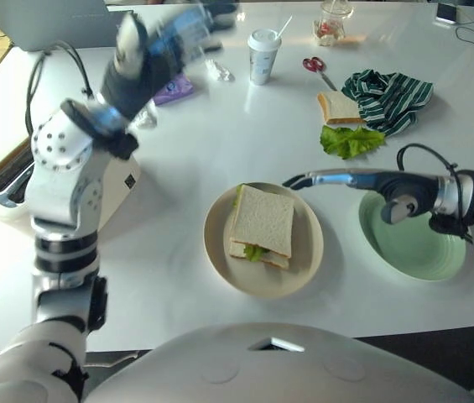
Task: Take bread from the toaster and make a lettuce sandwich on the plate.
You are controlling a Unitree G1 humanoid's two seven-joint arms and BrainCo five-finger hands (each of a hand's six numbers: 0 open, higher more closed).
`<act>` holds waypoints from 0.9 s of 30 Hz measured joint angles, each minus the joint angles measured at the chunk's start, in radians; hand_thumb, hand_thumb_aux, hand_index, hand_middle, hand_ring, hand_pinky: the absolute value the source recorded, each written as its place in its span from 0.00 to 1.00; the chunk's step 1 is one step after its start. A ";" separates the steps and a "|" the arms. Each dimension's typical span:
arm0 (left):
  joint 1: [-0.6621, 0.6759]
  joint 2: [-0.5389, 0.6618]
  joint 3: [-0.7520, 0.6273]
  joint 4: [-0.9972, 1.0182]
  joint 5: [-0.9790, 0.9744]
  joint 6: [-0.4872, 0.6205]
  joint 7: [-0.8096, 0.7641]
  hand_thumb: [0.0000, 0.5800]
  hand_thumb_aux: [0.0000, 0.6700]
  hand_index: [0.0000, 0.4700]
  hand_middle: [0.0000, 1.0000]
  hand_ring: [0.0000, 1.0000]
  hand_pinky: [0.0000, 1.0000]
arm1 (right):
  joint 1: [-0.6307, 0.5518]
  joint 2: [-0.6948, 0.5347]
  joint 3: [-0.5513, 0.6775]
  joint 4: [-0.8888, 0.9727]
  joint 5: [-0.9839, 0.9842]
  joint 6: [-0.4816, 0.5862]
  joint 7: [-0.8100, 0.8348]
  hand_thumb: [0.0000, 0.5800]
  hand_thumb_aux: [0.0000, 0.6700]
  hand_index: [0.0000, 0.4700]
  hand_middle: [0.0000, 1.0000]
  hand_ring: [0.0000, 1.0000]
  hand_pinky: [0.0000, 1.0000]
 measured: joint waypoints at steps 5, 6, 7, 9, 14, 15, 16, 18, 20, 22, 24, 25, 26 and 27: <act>0.304 0.188 0.017 -0.083 -0.242 0.050 -0.407 1.00 1.00 1.00 1.00 1.00 1.00 | 0.166 0.007 0.013 -0.030 -0.010 -0.021 0.043 1.00 1.00 1.00 1.00 1.00 1.00; 0.359 0.232 0.015 -0.087 -0.242 0.047 -0.466 1.00 1.00 1.00 1.00 1.00 1.00 | 0.195 0.005 0.025 -0.030 -0.029 -0.028 0.054 1.00 1.00 1.00 1.00 1.00 1.00; 0.416 0.276 0.009 -0.085 -0.222 0.039 -0.515 1.00 1.00 1.00 1.00 1.00 1.00 | 0.227 0.001 0.047 -0.028 -0.059 -0.033 0.062 1.00 1.00 1.00 1.00 1.00 1.00; 0.489 0.350 -0.019 -0.068 -0.141 0.028 -0.557 1.00 1.00 1.00 1.00 1.00 1.00 | 0.271 -0.009 0.074 -0.020 -0.107 -0.037 0.077 1.00 1.00 1.00 1.00 1.00 1.00; 0.574 0.441 -0.083 -0.056 0.014 -0.007 -0.568 1.00 1.00 1.00 1.00 1.00 1.00 | 0.338 -0.024 0.150 -0.021 -0.194 -0.039 0.098 1.00 1.00 1.00 1.00 1.00 1.00; 0.578 0.443 -0.093 -0.057 0.032 -0.014 -0.564 1.00 1.00 1.00 1.00 1.00 1.00 | 0.341 -0.027 0.166 -0.020 -0.213 -0.040 0.098 1.00 1.00 1.00 1.00 1.00 1.00; 0.580 0.445 -0.115 -0.056 0.074 -0.027 -0.547 1.00 1.00 1.00 1.00 1.00 1.00 | 0.340 -0.027 0.185 -0.020 -0.241 -0.041 0.097 1.00 1.00 1.00 1.00 1.00 1.00; 0.581 0.445 -0.164 -0.051 0.163 -0.056 -0.506 1.00 1.00 1.00 1.00 1.00 1.00 | 0.331 -0.028 0.224 -0.004 -0.289 -0.043 0.094 1.00 1.00 1.00 1.00 1.00 1.00; 0.576 0.439 -0.213 -0.045 0.233 -0.086 -0.474 1.00 1.00 1.00 1.00 1.00 1.00 | 0.310 -0.027 0.261 0.030 -0.352 -0.047 0.084 1.00 1.00 1.00 1.00 1.00 1.00; 0.561 0.429 -0.278 -0.035 0.322 -0.116 -0.442 1.00 1.00 1.00 1.00 1.00 1.00 | 0.290 -0.027 0.295 0.070 -0.421 -0.051 0.064 1.00 1.00 1.00 1.00 1.00 1.00; 0.541 0.417 -0.339 -0.017 0.406 -0.133 -0.411 1.00 1.00 1.00 1.00 1.00 1.00 | 0.272 -0.024 0.319 0.097 -0.460 -0.055 0.050 1.00 1.00 1.00 1.00 1.00 1.00; 0.528 0.403 -0.364 -0.003 0.441 -0.140 -0.395 1.00 1.00 1.00 1.00 1.00 1.00 | 0.263 -0.020 0.330 0.104 -0.481 -0.058 0.045 1.00 1.00 1.00 1.00 1.00 1.00; 0.502 0.388 -0.413 0.028 0.527 -0.156 -0.357 1.00 1.00 1.00 1.00 1.00 1.00 | 0.238 -0.015 0.358 0.127 -0.520 -0.062 0.031 1.00 1.00 1.00 1.00 1.00 1.00; 0.491 0.380 -0.437 0.052 0.581 -0.166 -0.331 1.00 1.00 1.00 1.00 1.00 1.00 | 0.213 -0.007 0.372 0.141 -0.540 -0.068 0.025 1.00 1.00 1.00 1.00 1.00 1.00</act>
